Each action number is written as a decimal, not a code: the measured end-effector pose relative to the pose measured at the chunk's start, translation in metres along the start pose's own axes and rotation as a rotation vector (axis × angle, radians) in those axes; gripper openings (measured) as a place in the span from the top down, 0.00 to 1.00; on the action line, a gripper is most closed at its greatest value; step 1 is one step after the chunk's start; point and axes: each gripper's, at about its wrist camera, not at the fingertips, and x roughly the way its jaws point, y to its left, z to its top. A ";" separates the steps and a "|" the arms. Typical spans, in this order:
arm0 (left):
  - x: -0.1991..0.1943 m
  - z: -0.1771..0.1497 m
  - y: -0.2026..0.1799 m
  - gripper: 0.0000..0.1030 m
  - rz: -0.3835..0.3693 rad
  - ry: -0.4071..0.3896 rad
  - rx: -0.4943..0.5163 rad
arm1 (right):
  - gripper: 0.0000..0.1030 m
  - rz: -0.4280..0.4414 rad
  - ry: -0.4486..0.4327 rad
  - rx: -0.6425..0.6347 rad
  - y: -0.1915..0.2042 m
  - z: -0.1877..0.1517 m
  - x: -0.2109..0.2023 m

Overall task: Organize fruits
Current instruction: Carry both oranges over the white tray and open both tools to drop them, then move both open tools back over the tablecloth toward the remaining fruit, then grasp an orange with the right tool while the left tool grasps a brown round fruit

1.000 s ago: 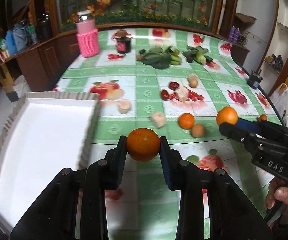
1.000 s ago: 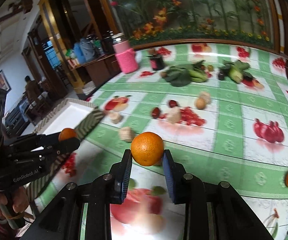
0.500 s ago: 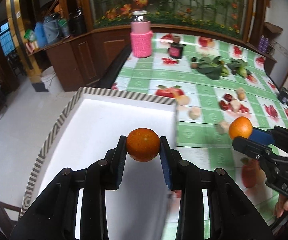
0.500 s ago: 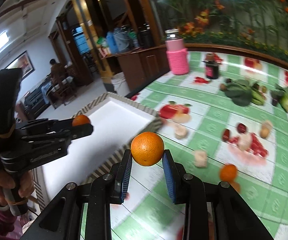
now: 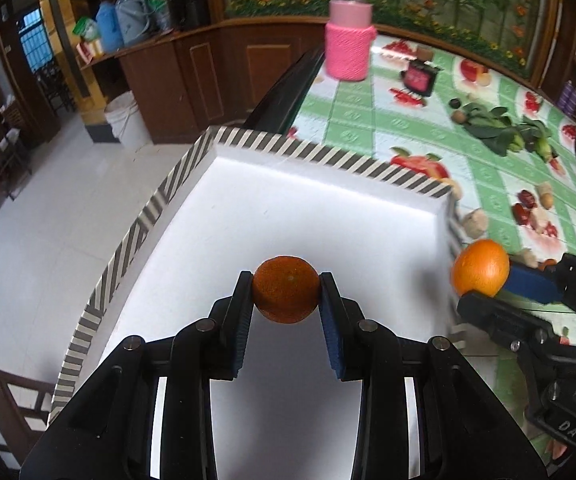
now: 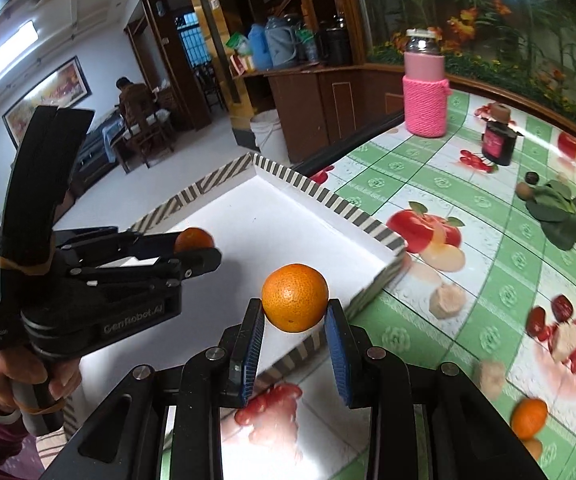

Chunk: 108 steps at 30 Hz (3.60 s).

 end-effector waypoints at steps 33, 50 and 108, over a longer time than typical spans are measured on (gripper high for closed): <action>-0.036 -0.019 -0.010 0.52 -0.063 -0.111 -0.040 | 0.70 -0.076 -0.066 0.043 -0.013 -0.023 -0.049; -0.054 -0.048 -0.129 0.41 -0.312 -0.114 0.118 | 0.69 -0.300 -0.123 0.281 -0.101 -0.135 -0.160; 0.011 -0.038 -0.263 0.74 -0.333 -0.010 0.280 | 0.70 -0.280 -0.203 0.503 -0.199 -0.180 -0.187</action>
